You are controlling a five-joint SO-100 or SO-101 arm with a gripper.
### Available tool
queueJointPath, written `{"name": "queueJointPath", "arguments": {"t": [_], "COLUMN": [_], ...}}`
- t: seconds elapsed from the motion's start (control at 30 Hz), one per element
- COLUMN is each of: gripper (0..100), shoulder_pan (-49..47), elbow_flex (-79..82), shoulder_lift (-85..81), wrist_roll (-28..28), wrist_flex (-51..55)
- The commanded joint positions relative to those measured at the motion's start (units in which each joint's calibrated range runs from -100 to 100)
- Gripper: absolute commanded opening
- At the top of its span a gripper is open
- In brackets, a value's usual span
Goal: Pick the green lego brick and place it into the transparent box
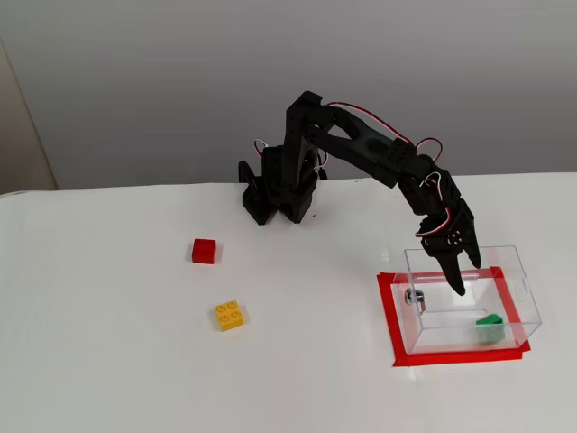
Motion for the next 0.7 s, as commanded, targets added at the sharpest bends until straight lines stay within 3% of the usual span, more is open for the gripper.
{"name": "queueJointPath", "arguments": {"t": [0.0, 0.17, 0.67], "gripper": [20, 4, 3], "shoulder_pan": [1.15, 3.37, 17.56], "elbow_flex": [-2.34, -2.7, 4.26], "shoulder_lift": [-1.02, -2.13, -17.23], "wrist_roll": [-0.16, -0.01, -0.11], "wrist_flex": [-0.67, -0.5, 0.2]}}
